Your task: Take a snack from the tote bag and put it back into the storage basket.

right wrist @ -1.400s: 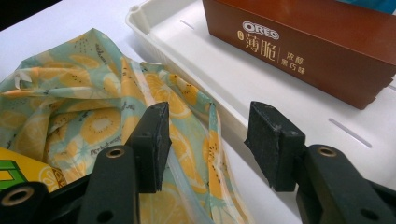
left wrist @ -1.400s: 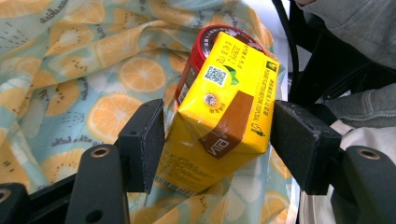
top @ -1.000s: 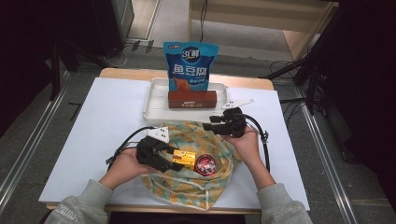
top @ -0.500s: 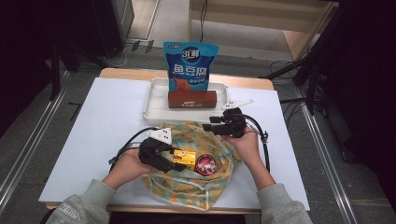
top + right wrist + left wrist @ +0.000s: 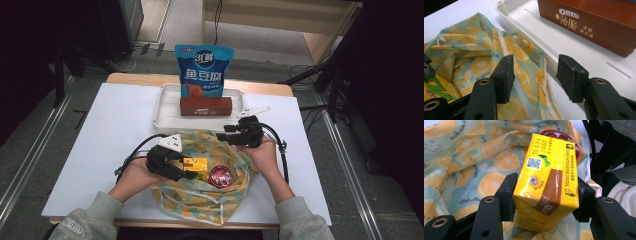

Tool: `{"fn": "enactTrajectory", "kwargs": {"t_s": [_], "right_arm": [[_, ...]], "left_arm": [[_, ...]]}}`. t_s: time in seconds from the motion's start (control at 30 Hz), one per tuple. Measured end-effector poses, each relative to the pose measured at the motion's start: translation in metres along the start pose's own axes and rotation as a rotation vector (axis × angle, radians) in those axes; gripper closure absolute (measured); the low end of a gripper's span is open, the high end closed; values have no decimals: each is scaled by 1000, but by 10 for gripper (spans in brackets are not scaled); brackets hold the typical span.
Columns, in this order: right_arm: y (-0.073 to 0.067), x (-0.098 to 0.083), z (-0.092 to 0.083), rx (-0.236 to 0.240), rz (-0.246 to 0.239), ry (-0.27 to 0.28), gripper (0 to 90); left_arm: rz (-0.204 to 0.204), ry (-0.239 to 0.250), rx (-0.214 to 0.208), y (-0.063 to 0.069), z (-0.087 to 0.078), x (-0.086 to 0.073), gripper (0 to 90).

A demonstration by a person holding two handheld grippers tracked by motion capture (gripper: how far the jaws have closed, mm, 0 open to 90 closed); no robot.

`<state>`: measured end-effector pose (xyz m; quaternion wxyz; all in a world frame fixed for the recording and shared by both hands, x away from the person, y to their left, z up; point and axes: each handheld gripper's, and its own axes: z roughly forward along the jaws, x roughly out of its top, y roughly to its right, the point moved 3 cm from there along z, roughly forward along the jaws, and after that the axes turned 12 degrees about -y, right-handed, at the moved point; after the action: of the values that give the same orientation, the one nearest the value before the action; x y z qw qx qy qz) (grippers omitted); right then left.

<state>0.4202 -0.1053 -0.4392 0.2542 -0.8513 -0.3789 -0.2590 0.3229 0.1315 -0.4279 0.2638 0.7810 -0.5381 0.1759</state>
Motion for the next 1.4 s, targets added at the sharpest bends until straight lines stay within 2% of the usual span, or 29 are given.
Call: {"fn": "enactTrajectory", "kwargs": {"t_s": [0.3,0.87,1.17,1.3,1.4], "right_arm": [[0,0,0,3,2,-3,476],[-1,0,2,-1,-4,-7,462],[-2,0,2,0,-5,-8,460],[-2,0,1,1,-6,-6,459],[-2,0,1,0,-9,-6,458]], "left_arm": [[-26,-13,5,-2,-4,2,485],[-88,38,34,-9,-20,1,490],[-100,35,48,-11,-26,0,492],[-108,33,49,-12,-28,0,492],[-135,38,27,-12,-31,0,492]]}}
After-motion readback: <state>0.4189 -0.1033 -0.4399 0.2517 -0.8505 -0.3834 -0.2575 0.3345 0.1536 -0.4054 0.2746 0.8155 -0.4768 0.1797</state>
